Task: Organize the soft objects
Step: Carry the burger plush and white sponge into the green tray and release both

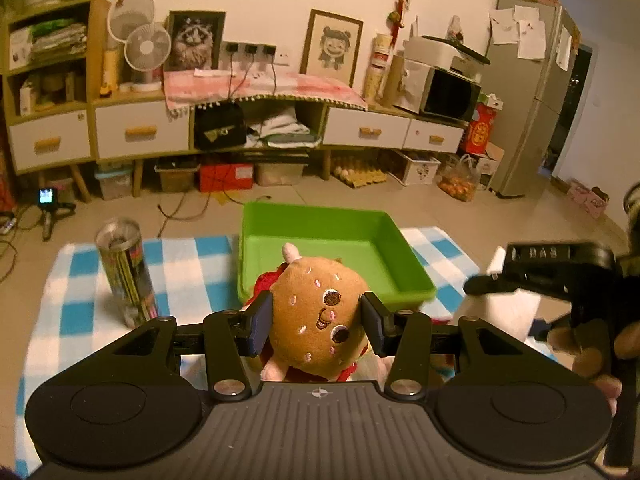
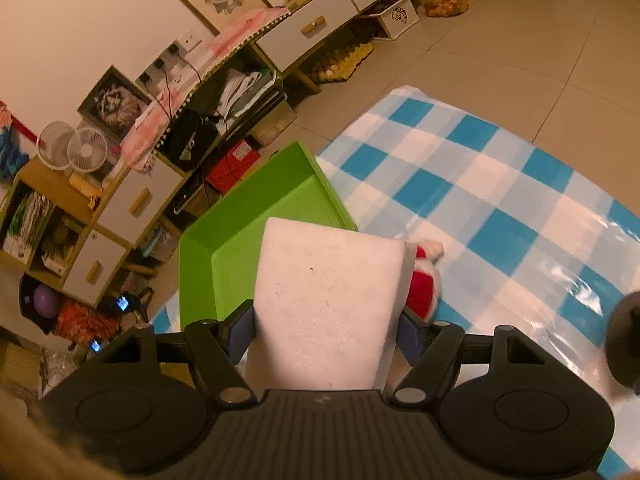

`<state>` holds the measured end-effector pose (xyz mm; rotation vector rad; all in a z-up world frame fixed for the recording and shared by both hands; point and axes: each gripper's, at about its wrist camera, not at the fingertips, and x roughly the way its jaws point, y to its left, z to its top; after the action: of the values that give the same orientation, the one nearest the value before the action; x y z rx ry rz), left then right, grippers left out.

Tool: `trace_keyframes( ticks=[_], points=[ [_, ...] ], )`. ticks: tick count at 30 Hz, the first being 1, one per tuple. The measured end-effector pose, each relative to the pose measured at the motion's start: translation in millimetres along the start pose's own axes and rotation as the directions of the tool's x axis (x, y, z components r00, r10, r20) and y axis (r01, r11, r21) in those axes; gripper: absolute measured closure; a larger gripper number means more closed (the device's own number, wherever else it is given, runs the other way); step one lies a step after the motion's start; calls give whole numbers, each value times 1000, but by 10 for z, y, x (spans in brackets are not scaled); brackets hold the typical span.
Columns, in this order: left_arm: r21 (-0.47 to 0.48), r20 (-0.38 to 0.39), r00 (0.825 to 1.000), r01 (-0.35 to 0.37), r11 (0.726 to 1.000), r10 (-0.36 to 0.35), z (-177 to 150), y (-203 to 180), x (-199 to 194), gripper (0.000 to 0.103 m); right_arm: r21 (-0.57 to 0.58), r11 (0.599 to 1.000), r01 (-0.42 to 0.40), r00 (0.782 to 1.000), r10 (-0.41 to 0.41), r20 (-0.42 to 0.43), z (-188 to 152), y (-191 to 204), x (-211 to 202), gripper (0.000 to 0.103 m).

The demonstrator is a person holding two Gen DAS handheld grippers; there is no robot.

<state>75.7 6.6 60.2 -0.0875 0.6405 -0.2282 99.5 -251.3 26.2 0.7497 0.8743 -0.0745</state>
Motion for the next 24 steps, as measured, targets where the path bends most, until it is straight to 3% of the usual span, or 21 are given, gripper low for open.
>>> trace_keyframes(
  ticks=[4,12,19,24],
  points=[
    [11,-5,1000,-16,1000,16,239,13,236,55,40,999,-20,1000,21,-7,152,-18,182,64],
    [84,-64,996,-64,994,69,405,22,930,54,64,987,-145,987,141,76,403,-58,486,63],
    [73,-154,983,-86,994,96,462,135,1403,54,36,983,-180,978,175,116,510,49,728,62],
    [64,-189,978,-72,995,83,468,212,1542,53,17,988,-151,983,148,112,469,104,921,62]
  ],
)
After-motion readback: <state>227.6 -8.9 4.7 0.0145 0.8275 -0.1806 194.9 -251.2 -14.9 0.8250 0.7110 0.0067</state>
